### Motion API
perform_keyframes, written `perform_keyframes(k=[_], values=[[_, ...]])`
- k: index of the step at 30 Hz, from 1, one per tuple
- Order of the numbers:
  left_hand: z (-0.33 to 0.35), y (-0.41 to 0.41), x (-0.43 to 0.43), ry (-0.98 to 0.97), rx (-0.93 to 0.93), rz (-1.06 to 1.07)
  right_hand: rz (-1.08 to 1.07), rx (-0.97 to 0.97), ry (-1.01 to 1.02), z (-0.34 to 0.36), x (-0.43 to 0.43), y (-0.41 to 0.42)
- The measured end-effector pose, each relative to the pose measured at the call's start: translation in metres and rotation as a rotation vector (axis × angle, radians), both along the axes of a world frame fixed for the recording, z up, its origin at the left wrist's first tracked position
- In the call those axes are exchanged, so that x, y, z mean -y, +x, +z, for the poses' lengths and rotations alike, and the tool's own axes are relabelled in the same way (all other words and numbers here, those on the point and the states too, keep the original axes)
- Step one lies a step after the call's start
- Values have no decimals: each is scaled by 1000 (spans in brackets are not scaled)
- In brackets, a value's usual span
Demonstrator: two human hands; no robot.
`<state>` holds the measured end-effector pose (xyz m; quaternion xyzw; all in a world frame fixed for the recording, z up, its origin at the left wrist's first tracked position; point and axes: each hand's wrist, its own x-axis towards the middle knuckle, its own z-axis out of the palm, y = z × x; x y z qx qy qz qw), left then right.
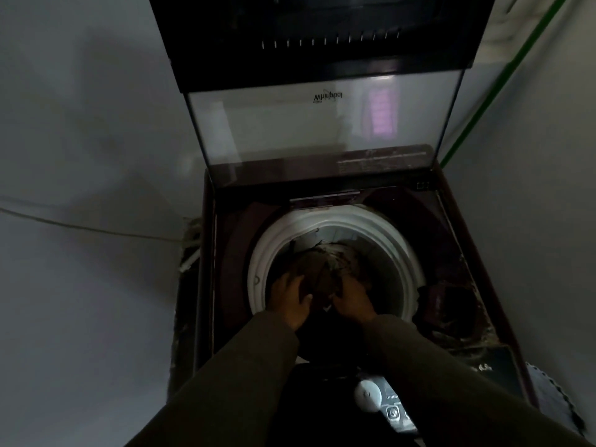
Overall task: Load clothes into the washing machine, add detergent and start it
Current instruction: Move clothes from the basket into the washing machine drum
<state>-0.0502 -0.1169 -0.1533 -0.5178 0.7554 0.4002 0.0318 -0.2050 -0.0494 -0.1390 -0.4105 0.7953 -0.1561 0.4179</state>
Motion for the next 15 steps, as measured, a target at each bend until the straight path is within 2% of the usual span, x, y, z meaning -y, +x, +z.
perform_keyframes(k=[4, 10, 15], values=[[15, 4, -10, -145, 16, -130, 41, -102, 62, 17, -14, 2], [35, 8, -22, -297, 73, -291, 201, -488, 83, 53, -34, -3], [54, -5, -30, -406, 70, -403, 177, -705, 117, 75, -56, -8]])
